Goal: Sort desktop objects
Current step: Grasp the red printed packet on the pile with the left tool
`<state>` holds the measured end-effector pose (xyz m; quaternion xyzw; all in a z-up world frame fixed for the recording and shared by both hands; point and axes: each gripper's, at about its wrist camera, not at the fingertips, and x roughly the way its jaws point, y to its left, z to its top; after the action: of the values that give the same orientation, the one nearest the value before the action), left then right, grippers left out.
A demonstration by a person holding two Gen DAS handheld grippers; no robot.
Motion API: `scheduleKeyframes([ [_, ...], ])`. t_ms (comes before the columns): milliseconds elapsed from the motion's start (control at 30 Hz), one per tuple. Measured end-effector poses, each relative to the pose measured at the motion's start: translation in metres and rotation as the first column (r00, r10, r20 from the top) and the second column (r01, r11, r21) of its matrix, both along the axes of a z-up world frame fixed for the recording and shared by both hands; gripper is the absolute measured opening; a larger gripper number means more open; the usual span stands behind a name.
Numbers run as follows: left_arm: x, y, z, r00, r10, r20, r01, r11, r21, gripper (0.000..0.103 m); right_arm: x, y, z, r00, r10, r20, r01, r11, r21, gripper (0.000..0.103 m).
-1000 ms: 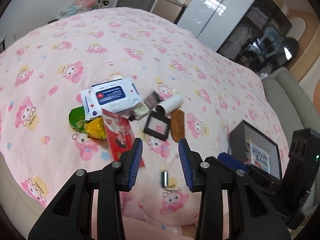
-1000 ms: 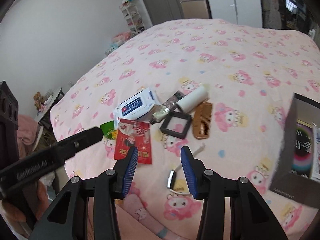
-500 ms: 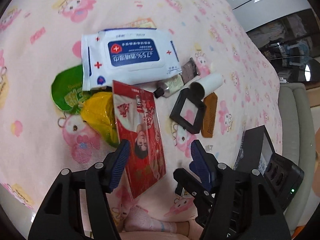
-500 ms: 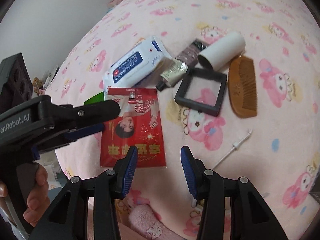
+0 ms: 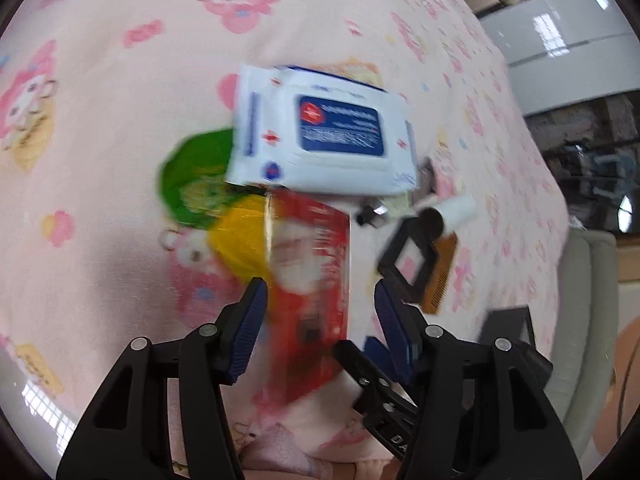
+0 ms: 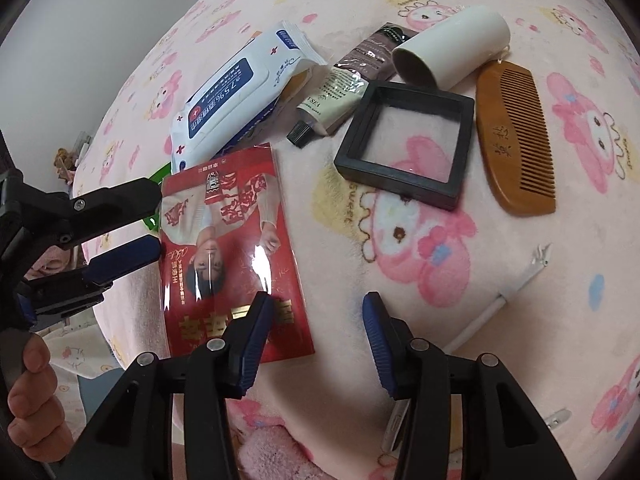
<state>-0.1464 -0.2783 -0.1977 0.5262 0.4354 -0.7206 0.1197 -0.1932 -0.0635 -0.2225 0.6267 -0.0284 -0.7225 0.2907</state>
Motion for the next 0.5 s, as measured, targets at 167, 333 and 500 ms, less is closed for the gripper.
scheduleKeyframes([
  [167,-0.004,-0.003,-0.014,0.999,-0.012,0.041,0.01,0.999,0.04,0.042,0.006,0.0,0.001,1.0,0.002,-0.01,-0.002,1.0,-0.024,0.043],
  [333,-0.014,0.008,-0.016,0.996,-0.075,0.055,0.073,0.996,0.047,0.028,0.013,0.003,0.009,1.0,0.019,-0.009,-0.02,0.997,-0.078,0.043],
  [500,-0.015,0.02,-0.003,0.995,-0.09,0.039,0.09,0.996,0.004,0.02,0.026,0.013,0.023,0.999,0.009,-0.049,-0.012,0.998,-0.066,0.043],
])
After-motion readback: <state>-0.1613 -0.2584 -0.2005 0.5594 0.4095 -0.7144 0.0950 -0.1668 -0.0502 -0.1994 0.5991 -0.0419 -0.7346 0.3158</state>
